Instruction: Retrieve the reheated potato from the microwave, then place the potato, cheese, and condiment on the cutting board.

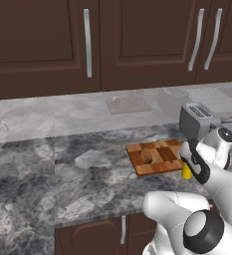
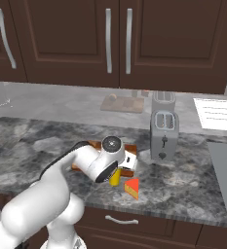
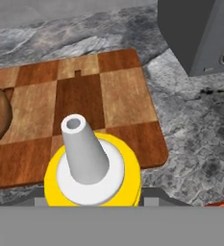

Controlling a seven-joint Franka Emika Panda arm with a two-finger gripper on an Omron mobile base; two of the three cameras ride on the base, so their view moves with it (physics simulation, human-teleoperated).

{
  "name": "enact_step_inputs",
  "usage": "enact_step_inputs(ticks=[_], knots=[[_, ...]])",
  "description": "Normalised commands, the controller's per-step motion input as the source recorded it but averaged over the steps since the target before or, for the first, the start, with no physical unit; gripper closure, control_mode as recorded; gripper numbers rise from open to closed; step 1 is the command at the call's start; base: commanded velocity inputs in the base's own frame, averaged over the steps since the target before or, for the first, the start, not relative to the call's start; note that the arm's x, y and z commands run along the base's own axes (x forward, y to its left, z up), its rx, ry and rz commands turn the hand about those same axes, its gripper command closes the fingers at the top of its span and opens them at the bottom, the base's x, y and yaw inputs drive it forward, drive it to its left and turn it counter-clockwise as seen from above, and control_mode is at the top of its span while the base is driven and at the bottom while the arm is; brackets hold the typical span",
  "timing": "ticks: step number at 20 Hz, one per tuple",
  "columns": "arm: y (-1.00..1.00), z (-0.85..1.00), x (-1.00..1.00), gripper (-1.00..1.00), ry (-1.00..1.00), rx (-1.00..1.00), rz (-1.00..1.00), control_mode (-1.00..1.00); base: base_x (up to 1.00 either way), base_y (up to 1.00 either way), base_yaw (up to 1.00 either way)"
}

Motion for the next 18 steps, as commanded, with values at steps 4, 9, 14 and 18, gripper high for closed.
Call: enact_step_inputs(ticks=[4, 9, 14, 18], knots=[[0.18, 0.14, -0.14, 1.00, -0.12, 0.00, 0.03, -1.00, 0.00, 0.00, 0.00], [0.19, 0.21, -0.04, 1.00, -0.10, 0.00, 0.01, -1.00, 0.00, 0.00, 0.00], [0.35, 0.12, 0.20, 1.00, -0.06, -0.01, 0.00, -1.00, 0.00, 0.00, 0.00], [0.30, 0.08, 0.41, 1.00, -0.01, 0.00, 0.00, -1.00, 0.00, 0.00, 0.00]])
